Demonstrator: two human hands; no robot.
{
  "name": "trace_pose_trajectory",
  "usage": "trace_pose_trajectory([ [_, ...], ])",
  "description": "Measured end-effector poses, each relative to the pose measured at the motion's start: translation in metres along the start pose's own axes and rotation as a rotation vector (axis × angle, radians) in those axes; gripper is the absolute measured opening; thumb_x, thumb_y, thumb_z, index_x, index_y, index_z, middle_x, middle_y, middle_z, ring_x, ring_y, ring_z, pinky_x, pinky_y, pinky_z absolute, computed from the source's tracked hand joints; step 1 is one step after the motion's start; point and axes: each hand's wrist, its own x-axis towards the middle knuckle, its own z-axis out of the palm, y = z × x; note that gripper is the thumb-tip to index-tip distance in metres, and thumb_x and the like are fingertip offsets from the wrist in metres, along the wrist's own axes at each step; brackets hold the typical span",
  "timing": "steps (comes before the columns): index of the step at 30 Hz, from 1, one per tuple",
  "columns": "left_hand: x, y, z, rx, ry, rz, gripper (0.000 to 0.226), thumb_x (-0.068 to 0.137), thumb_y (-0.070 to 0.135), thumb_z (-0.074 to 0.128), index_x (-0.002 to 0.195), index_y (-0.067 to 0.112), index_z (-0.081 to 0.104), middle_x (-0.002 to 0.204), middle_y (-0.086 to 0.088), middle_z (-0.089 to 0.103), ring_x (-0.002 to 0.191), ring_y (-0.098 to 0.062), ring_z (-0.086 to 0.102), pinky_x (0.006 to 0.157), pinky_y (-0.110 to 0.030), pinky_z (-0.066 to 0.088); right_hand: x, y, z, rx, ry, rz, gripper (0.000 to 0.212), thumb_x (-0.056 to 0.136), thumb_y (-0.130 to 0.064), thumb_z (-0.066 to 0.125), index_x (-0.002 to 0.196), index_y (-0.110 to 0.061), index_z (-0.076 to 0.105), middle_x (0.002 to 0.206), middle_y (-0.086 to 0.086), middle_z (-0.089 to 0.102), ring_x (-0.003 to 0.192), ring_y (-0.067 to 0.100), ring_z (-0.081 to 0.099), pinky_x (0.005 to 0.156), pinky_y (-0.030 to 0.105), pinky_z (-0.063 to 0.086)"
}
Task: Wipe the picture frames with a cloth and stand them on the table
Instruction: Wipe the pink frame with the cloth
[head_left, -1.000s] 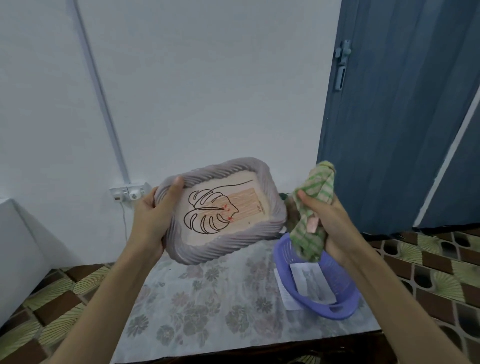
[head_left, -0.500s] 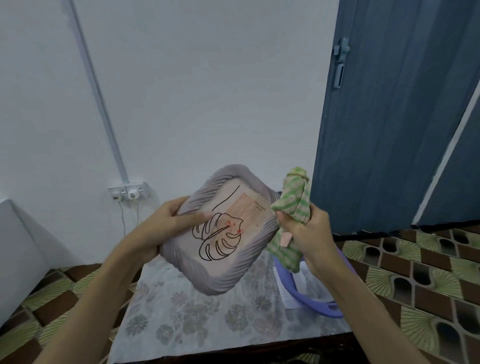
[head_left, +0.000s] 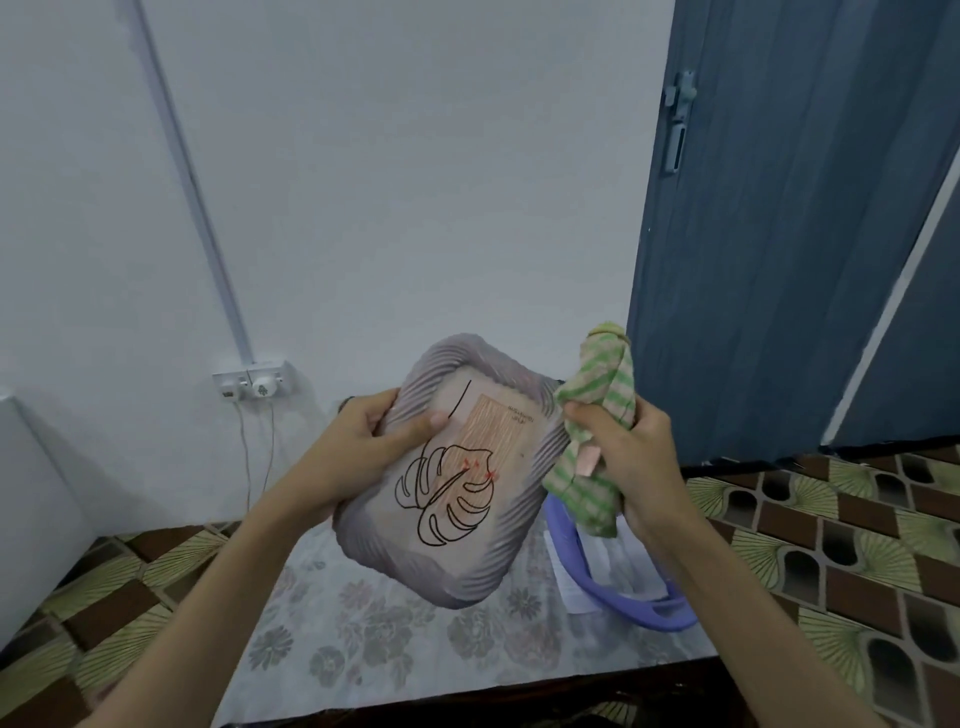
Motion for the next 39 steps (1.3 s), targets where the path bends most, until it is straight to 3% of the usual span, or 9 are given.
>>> trace_pose_trajectory([
  [6, -0.003, 0.001, 0.002, -0.043, 0.069, 0.01, 0.022, 0.077, 0.03, 0.066, 0.086, 0.009, 0.066, 0.073, -0.003, 0.074, 0.064, -0.015, 0.07, 0.054, -0.022, 0.054, 0.011, -0.014, -0.019, 0.365, -0.084, 0.102, 0.015, 0.08, -0.005, 0.065, 0.094, -0.005, 0.062, 0.079, 0.005, 0.068, 0.074, 0.018, 0.065, 0.065, 0.028, 0.054],
  [9, -0.004, 0.002, 0.007, -0.048, 0.107, 0.01, 0.029, 0.075, 0.032, 0.067, 0.088, 0.006, 0.067, 0.076, -0.007, 0.073, 0.067, -0.02, 0.07, 0.059, -0.028, 0.058, -0.003, -0.012, -0.008, 0.04, -0.204, 0.037, 0.017, 0.076, -0.002, 0.069, 0.089, -0.013, 0.064, 0.081, 0.001, 0.07, 0.076, 0.017, 0.066, 0.07, 0.031, 0.054],
  [13, -0.006, 0.003, 0.014, -0.016, 0.171, 0.045, 0.02, 0.082, 0.027, 0.068, 0.088, 0.008, 0.067, 0.08, -0.01, 0.073, 0.07, -0.023, 0.07, 0.064, -0.036, 0.057, -0.002, -0.002, 0.004, -0.262, -0.026, -0.163, 0.015, 0.076, -0.006, 0.071, 0.078, -0.017, 0.062, 0.077, 0.004, 0.067, 0.077, 0.022, 0.064, 0.073, 0.036, 0.052],
  [18, -0.007, 0.002, 0.014, -0.032, 0.194, 0.014, 0.023, 0.083, 0.028, 0.067, 0.089, 0.005, 0.066, 0.082, -0.012, 0.073, 0.072, -0.023, 0.07, 0.066, -0.038, 0.058, 0.016, -0.004, -0.003, 0.227, 0.035, 0.082, 0.006, 0.079, -0.007, 0.069, 0.083, -0.007, 0.064, 0.064, 0.001, 0.065, 0.063, 0.017, 0.062, 0.058, 0.027, 0.053],
  [23, -0.004, -0.003, 0.009, -0.157, 0.29, -0.036, 0.023, 0.083, 0.026, 0.067, 0.09, 0.004, 0.065, 0.086, -0.018, 0.072, 0.078, -0.035, 0.069, 0.075, -0.053, 0.056, 0.012, 0.002, -0.017, 0.226, -0.118, 0.127, 0.06, 0.079, -0.024, 0.068, 0.127, 0.002, 0.043, 0.061, 0.004, 0.063, 0.063, 0.017, 0.061, 0.078, 0.038, 0.052],
  [26, -0.005, -0.001, 0.019, -0.134, 0.331, -0.008, 0.022, 0.085, 0.024, 0.066, 0.09, 0.003, 0.064, 0.085, -0.019, 0.071, 0.075, -0.032, 0.069, 0.071, -0.052, 0.057, -0.017, 0.012, 0.007, 0.051, -0.287, 0.147, 0.038, 0.081, -0.015, 0.066, 0.116, -0.011, 0.052, 0.087, 0.0, 0.068, 0.083, 0.021, 0.063, 0.079, 0.036, 0.051],
  [30, -0.011, 0.001, 0.034, -0.112, 0.384, 0.07, 0.013, 0.086, 0.023, 0.066, 0.082, 0.011, 0.064, 0.08, -0.015, 0.071, 0.073, -0.032, 0.069, 0.067, -0.049, 0.058, -0.016, 0.02, 0.028, -0.101, 0.08, -0.088, 0.004, 0.086, -0.012, 0.063, 0.088, -0.015, 0.062, 0.079, -0.001, 0.066, 0.077, 0.017, 0.064, 0.068, 0.03, 0.05],
  [34, -0.015, -0.002, 0.036, -0.262, 0.409, 0.01, 0.007, 0.087, 0.02, 0.064, 0.082, 0.016, 0.067, 0.081, -0.008, 0.074, 0.074, -0.026, 0.071, 0.068, -0.041, 0.059, -0.007, 0.012, 0.024, 0.125, 0.008, 0.085, 0.004, 0.085, -0.015, 0.065, 0.085, -0.012, 0.065, 0.067, -0.001, 0.067, 0.068, 0.015, 0.065, 0.068, 0.034, 0.055],
  [39, -0.012, -0.008, 0.035, -0.309, 0.424, -0.043, 0.009, 0.088, 0.022, 0.063, 0.083, 0.015, 0.067, 0.081, -0.011, 0.074, 0.076, -0.03, 0.071, 0.066, -0.041, 0.059, -0.015, 0.024, 0.016, -0.165, -0.16, -0.103, 0.03, 0.082, -0.011, 0.067, 0.102, -0.027, 0.05, 0.088, -0.016, 0.061, 0.083, -0.002, 0.058, 0.072, 0.018, 0.046],
])
